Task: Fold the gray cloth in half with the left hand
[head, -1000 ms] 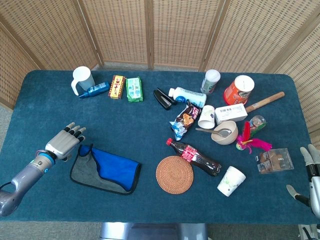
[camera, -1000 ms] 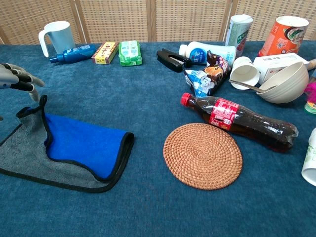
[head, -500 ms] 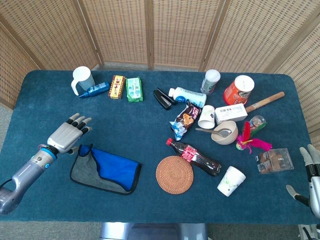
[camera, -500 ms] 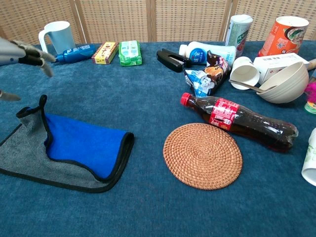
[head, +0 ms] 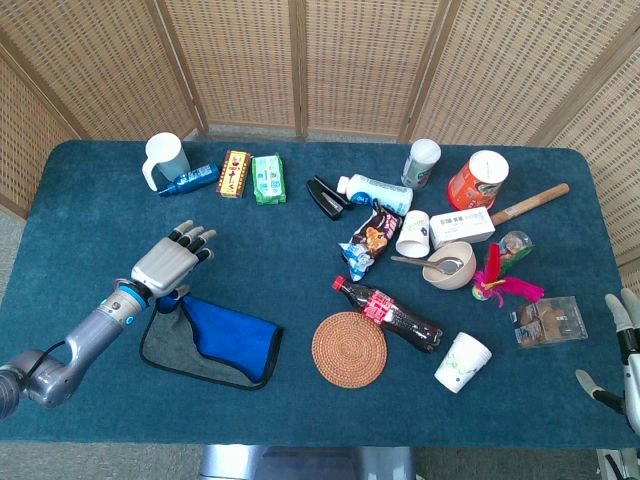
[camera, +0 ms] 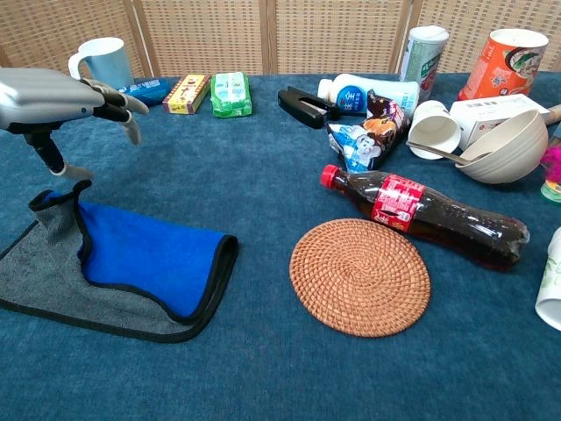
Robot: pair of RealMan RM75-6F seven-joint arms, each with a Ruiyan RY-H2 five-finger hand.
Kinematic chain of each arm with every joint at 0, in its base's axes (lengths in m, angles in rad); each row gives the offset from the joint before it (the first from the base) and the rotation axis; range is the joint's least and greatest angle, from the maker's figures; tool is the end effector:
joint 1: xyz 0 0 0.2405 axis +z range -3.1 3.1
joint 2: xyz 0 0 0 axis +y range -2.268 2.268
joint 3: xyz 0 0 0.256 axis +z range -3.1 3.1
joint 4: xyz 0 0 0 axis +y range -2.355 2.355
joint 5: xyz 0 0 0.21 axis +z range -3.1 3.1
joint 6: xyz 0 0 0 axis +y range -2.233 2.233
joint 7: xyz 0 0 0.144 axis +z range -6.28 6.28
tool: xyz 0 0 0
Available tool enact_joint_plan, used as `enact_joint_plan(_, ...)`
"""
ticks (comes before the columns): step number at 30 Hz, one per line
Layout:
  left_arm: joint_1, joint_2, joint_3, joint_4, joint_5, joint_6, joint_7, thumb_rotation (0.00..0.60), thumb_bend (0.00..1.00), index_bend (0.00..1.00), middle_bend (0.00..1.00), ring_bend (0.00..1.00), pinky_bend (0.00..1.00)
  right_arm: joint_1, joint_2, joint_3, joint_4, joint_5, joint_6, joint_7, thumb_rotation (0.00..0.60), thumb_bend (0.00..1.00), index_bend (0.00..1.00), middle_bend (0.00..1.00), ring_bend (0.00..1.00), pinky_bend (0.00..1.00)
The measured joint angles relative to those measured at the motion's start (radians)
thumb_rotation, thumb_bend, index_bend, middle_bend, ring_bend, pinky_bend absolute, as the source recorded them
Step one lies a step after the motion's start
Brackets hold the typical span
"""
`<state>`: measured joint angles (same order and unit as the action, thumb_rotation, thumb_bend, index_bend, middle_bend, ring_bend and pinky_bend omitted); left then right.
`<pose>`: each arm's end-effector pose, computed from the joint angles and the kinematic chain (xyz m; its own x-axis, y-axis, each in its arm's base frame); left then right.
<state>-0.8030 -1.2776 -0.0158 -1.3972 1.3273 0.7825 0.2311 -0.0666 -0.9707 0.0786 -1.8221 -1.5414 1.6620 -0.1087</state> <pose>-0.2083 0.3645 0.0483 0.7655 0.2358 0.5986 0.6192 -0.5230 -0.5858 -0.2857 -0.1392 0.2113 0.4471 0.1350 0.8842 -0.8943 0.0875 0.4389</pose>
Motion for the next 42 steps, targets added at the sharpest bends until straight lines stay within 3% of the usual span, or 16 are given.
enact_joint_plan(29, 0.046, 0.174, 0.100, -0.211, 0.121, -0.051, -0.149, 0.600, 0.34, 0.28, 0.00, 0.00, 0.00, 0.003, -0.008, -0.005, -0.002, -0.009, -0.006, -0.022, 0.600, 0.00, 0.00, 0.00, 0.00, 0.00)
enact_joint_plan(42, 0.078, 0.238, 0.148, -0.235, 0.176, -0.057, -0.218, 0.600, 0.34, 0.51, 0.00, 0.00, 0.00, 0.004, -0.010, -0.007, -0.003, -0.010, -0.011, -0.026, 0.600, 0.00, 0.00, 0.00, 0.00, 0.00)
